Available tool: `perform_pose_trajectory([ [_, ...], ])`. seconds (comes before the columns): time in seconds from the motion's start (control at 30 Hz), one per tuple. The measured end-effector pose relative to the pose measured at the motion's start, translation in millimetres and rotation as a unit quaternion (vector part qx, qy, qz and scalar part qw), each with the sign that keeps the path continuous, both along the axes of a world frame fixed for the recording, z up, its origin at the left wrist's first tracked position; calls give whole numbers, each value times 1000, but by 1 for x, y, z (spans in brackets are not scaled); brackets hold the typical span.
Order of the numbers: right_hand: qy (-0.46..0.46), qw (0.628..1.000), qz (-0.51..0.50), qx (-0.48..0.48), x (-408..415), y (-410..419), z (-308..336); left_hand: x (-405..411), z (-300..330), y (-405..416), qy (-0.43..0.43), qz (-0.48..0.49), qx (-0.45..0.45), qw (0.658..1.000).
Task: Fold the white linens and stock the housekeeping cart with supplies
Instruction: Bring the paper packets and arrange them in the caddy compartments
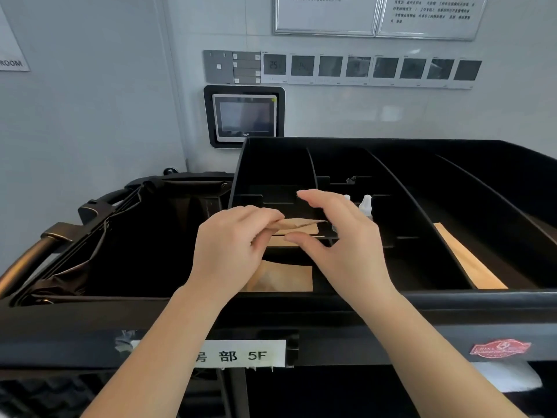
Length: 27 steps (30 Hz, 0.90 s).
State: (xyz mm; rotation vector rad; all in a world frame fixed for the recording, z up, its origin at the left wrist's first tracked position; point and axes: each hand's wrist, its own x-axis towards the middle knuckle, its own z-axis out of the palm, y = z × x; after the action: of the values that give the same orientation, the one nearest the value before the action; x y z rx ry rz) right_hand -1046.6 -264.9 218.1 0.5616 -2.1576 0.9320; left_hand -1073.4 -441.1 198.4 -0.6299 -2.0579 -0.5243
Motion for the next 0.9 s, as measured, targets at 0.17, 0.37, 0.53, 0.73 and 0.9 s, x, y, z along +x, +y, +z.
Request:
perform_pose_trajectory([
  [0.17, 65, 992, -31, 107, -5, 0, -2, 0, 0, 8, -7, 20, -29, 999],
  [0.37, 5, 976, -79, 203, -12, 7, -12, -1, -10, -4, -76, 61, -61, 993],
  [0.53, -60, 961, -86, 257, -17, 5, -19, -4, -11, -1, -144, 101, -120, 977],
  [0.73, -159, 938, -86, 297, -20, 4, -18, -3, -4, 4, -213, 120, -212, 946],
  [0.9, -284, 898, -60, 332, -21, 2, -5, 1, 6, 11, -298, 153, -277, 901],
])
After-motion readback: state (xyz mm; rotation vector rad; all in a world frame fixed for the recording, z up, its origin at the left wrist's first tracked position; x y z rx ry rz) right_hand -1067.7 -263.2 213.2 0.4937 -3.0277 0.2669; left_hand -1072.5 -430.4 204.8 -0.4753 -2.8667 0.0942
